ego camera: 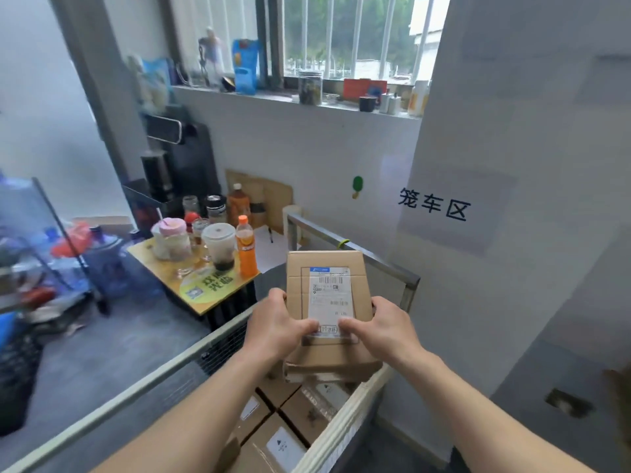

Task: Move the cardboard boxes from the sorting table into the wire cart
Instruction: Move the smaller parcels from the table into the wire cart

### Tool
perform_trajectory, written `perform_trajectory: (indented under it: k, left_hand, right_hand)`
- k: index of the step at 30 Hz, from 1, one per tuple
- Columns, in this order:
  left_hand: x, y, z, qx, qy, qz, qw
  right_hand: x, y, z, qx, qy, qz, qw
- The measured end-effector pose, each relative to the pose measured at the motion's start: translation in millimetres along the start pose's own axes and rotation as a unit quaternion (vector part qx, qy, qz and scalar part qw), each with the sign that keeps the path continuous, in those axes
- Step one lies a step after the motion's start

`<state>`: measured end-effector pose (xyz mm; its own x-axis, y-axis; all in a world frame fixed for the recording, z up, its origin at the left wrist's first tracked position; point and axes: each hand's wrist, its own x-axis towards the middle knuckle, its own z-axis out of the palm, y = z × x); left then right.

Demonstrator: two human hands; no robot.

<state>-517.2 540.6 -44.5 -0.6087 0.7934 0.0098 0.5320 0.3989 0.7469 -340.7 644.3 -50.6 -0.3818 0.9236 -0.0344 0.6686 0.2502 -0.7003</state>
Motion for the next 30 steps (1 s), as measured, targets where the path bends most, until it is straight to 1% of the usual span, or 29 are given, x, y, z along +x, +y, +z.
perform_trajectory:
  k: [8,13,21,27,30]
  left_hand:
    - [0,-8,-10,-0.002,0.083,-0.070,0.994]
    - [3,-25,-16,-0.002,0.111,-0.113,0.987]
    - [37,-77,-25,-0.002,0.108,-0.152,0.982]
    - [75,-114,-34,-0.016,0.095,-0.149,0.984]
    - [90,-130,-36,-0.019,0.075,-0.154,0.985]
  right_hand:
    - [36,-23,14,0.005,-0.079,-0.083,0.993]
    - [50,-39,35,-0.005,-0.108,-0.099,0.989]
    - [81,-64,88,-0.040,-0.140,-0.094,0.985]
    - [109,-85,130,-0.058,-0.143,-0.104,0.983]
    - [121,-88,148,-0.055,-0.152,-0.092,0.982]
